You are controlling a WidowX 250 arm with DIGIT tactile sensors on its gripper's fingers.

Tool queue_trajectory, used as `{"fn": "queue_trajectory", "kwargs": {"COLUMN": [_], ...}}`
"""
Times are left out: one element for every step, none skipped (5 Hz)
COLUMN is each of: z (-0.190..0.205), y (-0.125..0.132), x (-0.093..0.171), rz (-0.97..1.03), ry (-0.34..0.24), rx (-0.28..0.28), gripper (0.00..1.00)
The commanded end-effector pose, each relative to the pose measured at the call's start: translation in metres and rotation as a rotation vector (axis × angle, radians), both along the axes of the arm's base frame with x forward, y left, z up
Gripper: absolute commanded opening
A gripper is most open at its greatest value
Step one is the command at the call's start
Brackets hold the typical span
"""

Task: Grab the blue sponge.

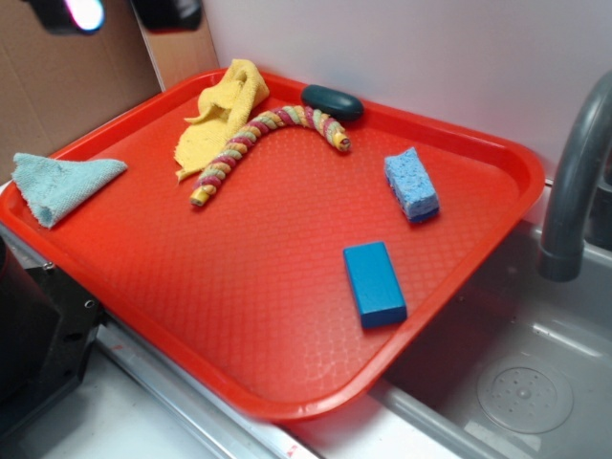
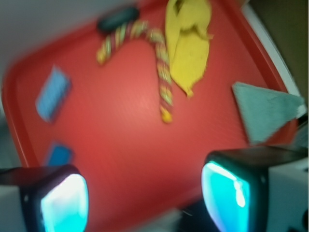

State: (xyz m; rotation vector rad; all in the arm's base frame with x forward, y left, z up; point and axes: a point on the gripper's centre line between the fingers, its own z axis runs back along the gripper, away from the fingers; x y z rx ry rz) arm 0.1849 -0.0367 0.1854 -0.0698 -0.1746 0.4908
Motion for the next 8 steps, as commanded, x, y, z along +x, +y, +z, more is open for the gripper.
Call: {"fn": "queue_trajectory", "kwargs": {"z": [0.009,0.009,-0.018,-0.038,-0.069,-0.101,-0.124,-0.134], "y": [0.004,0.004,-0.010,-0.020,-0.028,-0.036,-0.050,-0.072], "x": [0.005,0.005,0.033,0.060,0.094,0.115,0.130,0.133], "rz": [0.012,0.012,0.020,0.053,0.107,0.118,0.076,0.026], "ry": [-0.035,-0.035,-0.054,-0.101,-0.066,-0.027,0.005,0.068], "rx": [-0.001,-0.001,0.000,0.002,0.009,0.050,0.048,0.077], "gripper": [1.00,1.00,1.00,1.00,1.00,1.00,1.00,1.00]}}
